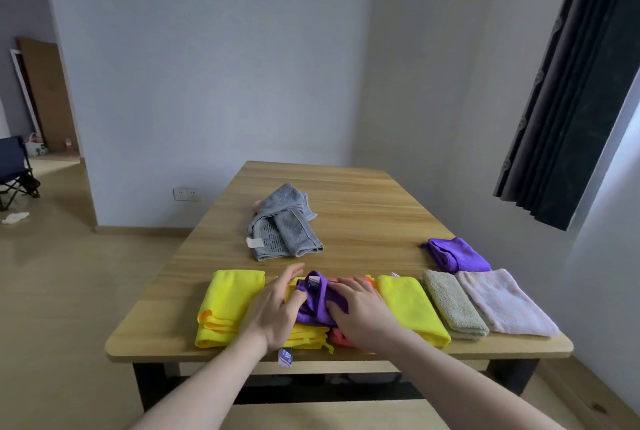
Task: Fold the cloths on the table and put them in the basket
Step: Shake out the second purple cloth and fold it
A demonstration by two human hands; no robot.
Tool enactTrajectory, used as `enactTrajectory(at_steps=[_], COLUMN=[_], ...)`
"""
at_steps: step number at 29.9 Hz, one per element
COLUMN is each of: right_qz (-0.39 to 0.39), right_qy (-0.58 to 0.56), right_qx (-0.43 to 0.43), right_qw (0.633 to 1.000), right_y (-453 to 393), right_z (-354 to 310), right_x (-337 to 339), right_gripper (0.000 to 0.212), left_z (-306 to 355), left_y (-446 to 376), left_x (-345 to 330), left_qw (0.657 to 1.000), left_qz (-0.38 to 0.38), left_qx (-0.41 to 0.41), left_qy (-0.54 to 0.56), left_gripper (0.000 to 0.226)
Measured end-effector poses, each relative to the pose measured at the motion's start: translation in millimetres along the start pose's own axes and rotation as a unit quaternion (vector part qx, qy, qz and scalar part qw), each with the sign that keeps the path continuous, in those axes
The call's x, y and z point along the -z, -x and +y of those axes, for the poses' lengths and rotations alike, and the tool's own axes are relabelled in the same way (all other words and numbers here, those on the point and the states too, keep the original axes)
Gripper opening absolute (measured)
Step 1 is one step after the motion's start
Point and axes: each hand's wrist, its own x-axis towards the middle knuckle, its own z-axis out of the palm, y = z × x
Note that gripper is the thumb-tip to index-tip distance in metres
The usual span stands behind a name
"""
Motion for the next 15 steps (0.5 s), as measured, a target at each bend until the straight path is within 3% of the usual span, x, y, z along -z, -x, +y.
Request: enactTrajectory(at_steps=[10, 15], right_qz=[-0.02, 0.088], right_qy=[-0.001, -0.14], right_qx=[0.005, -0.044], right_qw=[1.0, 0.985], right_y=[5, 8], right_z=[-1, 7], right_x=[3, 24], right_gripper=[0.059, 0.055], left_z=[-1, -4], left_y=[-1, -2], left_x=[-7, -9], left_qw=[0.999, 0.999], left_qz=[0.024, 0.019], left_qx=[0.018, 0.015], left_qy=[-0.036, -0.041], left_gripper=[0.07, 0.066])
